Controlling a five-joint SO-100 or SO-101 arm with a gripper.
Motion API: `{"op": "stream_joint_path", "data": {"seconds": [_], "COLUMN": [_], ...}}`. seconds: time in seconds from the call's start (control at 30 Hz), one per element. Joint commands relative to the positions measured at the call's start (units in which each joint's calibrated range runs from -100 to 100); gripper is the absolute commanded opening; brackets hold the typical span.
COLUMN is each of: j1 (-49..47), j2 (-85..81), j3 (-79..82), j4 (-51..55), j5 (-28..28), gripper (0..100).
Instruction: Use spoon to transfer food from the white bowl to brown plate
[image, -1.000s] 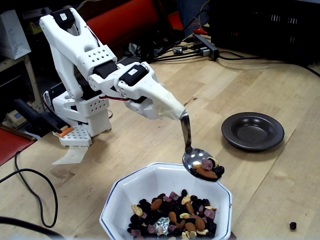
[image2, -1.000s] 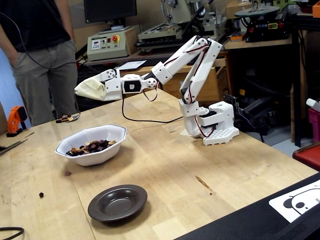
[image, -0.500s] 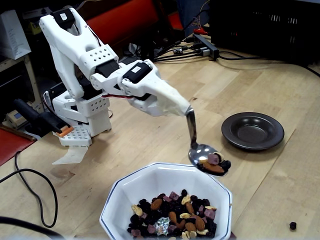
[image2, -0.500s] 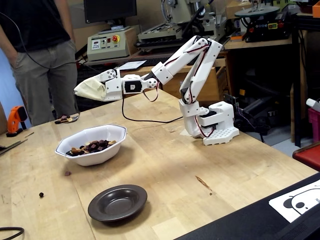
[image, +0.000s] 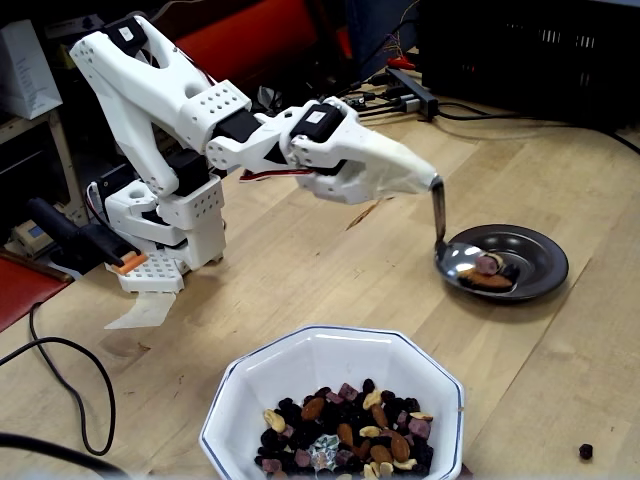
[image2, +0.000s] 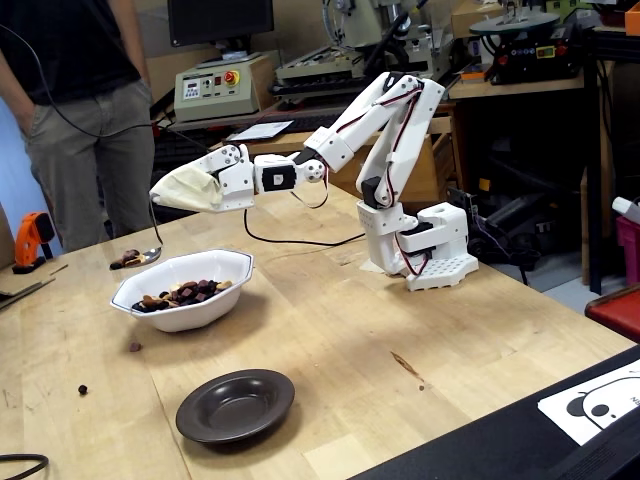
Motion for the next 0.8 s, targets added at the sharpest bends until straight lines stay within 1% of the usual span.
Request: {"op": "stream_joint_path", "data": {"seconds": [0.0,0.77], "j1": [-4.29,-21.47], "j2": [-2.60,-2.60], "j3": [-3.18,-3.09], "j4": [-1.11,-1.11], "j5": [0.15,0.15], "gripper": [4,4]}}
